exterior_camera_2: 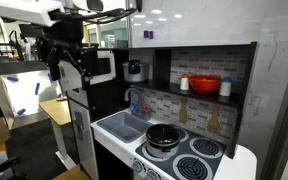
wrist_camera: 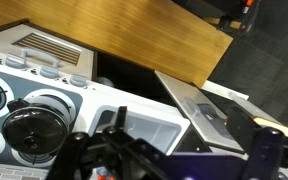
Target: Take the pot and put it in the cabinet then close the door
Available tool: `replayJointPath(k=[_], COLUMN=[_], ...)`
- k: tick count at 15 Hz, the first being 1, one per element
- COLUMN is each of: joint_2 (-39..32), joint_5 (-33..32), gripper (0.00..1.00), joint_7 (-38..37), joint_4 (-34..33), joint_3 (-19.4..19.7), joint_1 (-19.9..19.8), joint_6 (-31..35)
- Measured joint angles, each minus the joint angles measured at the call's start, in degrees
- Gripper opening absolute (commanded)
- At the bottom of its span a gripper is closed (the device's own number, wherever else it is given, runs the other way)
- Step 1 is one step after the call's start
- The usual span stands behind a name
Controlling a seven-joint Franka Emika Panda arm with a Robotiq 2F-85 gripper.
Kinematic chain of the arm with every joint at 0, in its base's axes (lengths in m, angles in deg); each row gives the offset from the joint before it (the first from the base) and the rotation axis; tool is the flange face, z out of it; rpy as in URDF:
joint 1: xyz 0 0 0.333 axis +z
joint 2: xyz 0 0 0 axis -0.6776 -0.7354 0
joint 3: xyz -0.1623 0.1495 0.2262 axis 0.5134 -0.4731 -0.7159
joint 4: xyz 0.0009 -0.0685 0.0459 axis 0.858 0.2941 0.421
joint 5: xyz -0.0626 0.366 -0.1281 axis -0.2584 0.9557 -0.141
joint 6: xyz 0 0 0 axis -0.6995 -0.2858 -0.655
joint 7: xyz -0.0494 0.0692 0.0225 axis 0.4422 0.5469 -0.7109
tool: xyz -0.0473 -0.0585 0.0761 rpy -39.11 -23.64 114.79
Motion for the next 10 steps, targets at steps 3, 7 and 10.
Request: replayJointPath(k=[3, 7, 10], joint_2=[0.04, 1.47, 4.54], joint_5=[0.02, 0.08, 0.03], gripper=[1.0, 1.0, 1.0], joint_7=[-0.85, -6.76, -10.76], joint_4=[0.0, -0.22, -0.6], joint_3=[-0.13, -3.26, -5.6], joint_1=[0.91, 4.6, 7.15], joint_6=[0.02, 0.02, -0.63])
